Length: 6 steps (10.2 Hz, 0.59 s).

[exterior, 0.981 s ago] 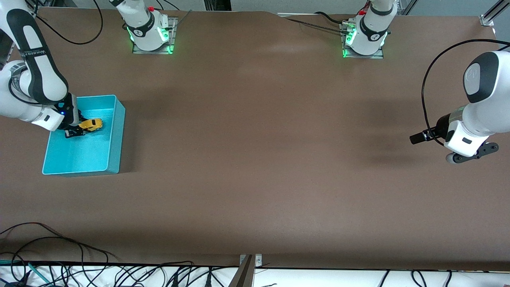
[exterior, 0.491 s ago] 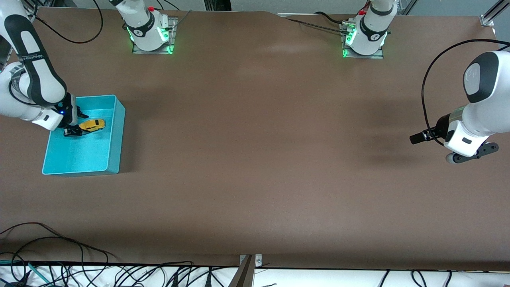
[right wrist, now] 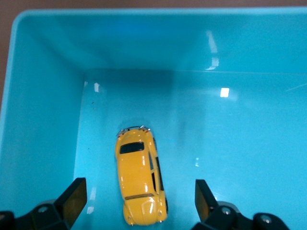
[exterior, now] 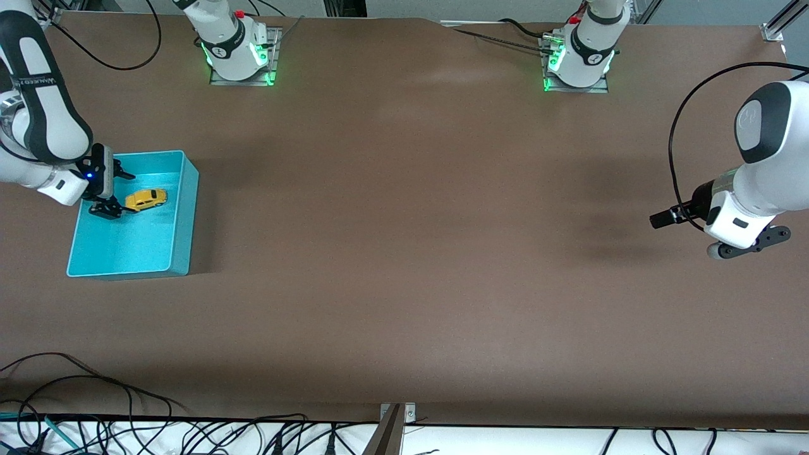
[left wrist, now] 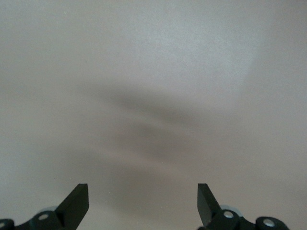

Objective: Wind up and store yellow beetle car

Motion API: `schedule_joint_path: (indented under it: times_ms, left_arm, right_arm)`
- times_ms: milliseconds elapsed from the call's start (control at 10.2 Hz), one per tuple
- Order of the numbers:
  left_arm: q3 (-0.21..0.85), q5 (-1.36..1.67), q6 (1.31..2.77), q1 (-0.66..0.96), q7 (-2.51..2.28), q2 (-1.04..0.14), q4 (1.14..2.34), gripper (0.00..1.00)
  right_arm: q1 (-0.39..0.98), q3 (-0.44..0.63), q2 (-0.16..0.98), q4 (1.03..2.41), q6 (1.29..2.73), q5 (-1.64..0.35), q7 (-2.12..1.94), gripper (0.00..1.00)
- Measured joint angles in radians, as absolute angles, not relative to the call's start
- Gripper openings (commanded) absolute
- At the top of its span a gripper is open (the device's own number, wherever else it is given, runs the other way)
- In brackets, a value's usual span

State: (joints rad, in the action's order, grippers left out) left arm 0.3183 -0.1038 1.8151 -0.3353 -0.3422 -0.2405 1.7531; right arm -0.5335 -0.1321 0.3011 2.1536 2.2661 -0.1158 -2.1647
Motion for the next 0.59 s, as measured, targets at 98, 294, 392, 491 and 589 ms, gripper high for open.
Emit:
schedule_joint_path:
  times_ms: [98,294,392,491,589]
  left_arm:
    - [0.318,-0.104,1.815,-0.335,-0.342,-0.24,1.753,1.0]
    - [0.319,-0.104,1.815,-0.335,-0.342,-0.24,1.753,1.0]
    - [0.319,-0.104,1.814,-0.335,-0.342,-0.24,1.753,1.0]
    - [0.319,-0.104,1.814,-0.335,-0.342,-0.24,1.753,1.0]
    - [0.319,-0.104,1.814,-0.335,-0.342,-0.24,1.753,1.0]
  right_arm:
    - [-0.509,-0.134,0.273,2.151,2.254,-0.117,-2.089,1.0]
    - [-0.448,-0.136,0.206,2.142,2.204,-0.118,-1.879,1.0]
    - [-0.421,-0.137,0.171,2.139,2.176,-0.119,-1.765,1.0]
    - [-0.399,-0.138,0.136,2.138,2.152,-0.12,-1.648,1.0]
    - [-0.377,-0.138,0.101,2.137,2.138,-0.12,-1.531,1.0]
